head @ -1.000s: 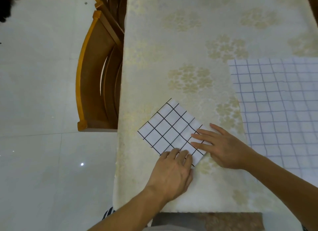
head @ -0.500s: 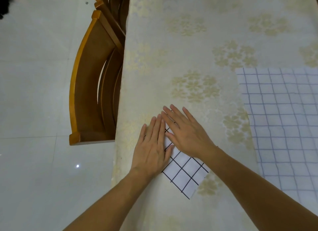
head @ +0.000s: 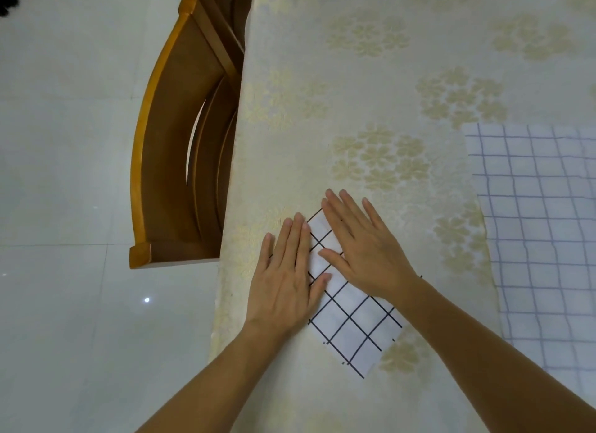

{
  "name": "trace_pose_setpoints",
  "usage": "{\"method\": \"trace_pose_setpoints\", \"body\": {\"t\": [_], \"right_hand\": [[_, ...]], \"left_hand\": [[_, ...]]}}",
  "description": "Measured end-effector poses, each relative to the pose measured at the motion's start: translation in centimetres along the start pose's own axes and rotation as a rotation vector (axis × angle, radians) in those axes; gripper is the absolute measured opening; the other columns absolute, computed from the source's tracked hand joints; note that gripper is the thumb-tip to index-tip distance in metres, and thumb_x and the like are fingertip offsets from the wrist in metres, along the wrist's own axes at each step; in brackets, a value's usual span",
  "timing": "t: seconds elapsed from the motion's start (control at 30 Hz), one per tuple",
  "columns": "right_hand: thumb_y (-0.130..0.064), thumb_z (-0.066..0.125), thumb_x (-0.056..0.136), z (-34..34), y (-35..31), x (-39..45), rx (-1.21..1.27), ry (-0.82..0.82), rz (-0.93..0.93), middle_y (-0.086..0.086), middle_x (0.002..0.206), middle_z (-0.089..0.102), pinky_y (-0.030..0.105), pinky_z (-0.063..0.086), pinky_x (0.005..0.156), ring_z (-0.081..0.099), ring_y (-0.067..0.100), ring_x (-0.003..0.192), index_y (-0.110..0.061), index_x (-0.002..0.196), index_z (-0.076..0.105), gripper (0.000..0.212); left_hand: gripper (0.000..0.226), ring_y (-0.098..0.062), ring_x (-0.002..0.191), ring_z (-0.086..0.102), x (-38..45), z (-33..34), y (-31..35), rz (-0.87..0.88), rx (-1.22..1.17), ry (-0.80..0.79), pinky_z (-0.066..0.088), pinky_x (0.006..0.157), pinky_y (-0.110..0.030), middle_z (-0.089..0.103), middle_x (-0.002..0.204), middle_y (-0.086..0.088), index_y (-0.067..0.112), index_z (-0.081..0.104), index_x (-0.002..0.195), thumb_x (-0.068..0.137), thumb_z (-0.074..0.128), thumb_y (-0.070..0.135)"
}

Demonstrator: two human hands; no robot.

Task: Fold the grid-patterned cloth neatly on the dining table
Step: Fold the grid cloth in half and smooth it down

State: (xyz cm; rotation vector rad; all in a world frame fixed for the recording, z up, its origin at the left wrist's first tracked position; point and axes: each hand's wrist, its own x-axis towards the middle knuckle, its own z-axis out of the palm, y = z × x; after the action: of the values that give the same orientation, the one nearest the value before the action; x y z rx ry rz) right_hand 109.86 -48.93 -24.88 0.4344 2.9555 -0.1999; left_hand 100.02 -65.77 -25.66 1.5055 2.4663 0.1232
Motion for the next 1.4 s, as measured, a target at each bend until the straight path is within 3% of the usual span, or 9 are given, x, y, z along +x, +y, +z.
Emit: {"method": "trace_pose_setpoints", "body": {"t": [0.23,0.5,0.67,0.83,1.3,1.4], "right_hand": [[-0.057,0.028,0.103,1.7,-0.1,-5.3,0.001,-0.011,0.047,0.010,0.166,0.007,0.052,0.023,0.120,0.005,0.026,0.153,-0.007,0.157,0.012,0.075],[-0.060,0.025,0.102,1.3,0.2,-6.2,0.029,0.024,0.094,0.010,0.166,0.003,0.051,0.020,0.121,0.002,0.025,0.153,-0.007,0.157,0.009,0.078],[-0.054,0.029,0.103,1.4,0.1,-10.6,0.059,0.099,0.208,0.011,0.165,0.010,0.053,0.022,0.120,0.008,0.026,0.153,-0.005,0.156,0.014,0.073],[-0.055,0.027,0.103,3.0,0.4,-11.5,0.028,0.052,0.257,0.011,0.166,0.008,0.051,0.022,0.121,0.006,0.026,0.153,-0.006,0.157,0.012,0.074],[-0.059,0.025,0.102,3.1,0.8,-11.4,0.030,0.063,0.259,0.012,0.166,0.005,0.051,0.018,0.122,0.002,0.025,0.153,-0.006,0.157,0.009,0.078],[-0.058,0.027,0.102,2.6,0.8,-11.3,0.080,0.072,0.238,0.013,0.166,0.006,0.050,0.017,0.122,0.004,0.026,0.153,-0.008,0.157,0.010,0.077]], "left_hand": [[0.080,-0.025,0.154,-0.001,-2.1,0.9,1.7,0.038,0.048,-0.031,0.015,0.121,-0.047,0.001,0.166,-0.014,0.004,0.006,0.156,0.101,0.025,0.059],[0.081,-0.026,0.154,0.000,-2.5,0.4,2.1,0.022,0.034,-0.034,0.019,0.122,-0.052,0.002,0.166,-0.015,0.003,0.009,0.156,0.101,0.029,0.059],[0.080,-0.024,0.153,0.005,-5.2,1.0,6.4,0.245,0.013,-0.048,0.019,0.120,-0.049,0.005,0.166,-0.011,0.005,0.012,0.157,0.101,0.029,0.060],[0.081,-0.024,0.154,0.002,-5.4,2.9,7.1,0.175,0.028,-0.148,0.016,0.119,-0.049,0.002,0.166,-0.011,0.005,0.010,0.157,0.100,0.024,0.062],[0.083,-0.022,0.154,-0.002,-4.7,2.1,6.0,0.160,0.027,-0.102,0.014,0.122,-0.051,0.001,0.167,-0.010,0.007,0.006,0.157,0.099,0.025,0.063],[0.075,-0.021,0.154,0.005,-4.8,1.2,5.2,0.197,-0.039,-0.056,0.014,0.122,-0.050,0.009,0.166,-0.008,0.010,0.015,0.157,0.101,0.026,0.059]]}}
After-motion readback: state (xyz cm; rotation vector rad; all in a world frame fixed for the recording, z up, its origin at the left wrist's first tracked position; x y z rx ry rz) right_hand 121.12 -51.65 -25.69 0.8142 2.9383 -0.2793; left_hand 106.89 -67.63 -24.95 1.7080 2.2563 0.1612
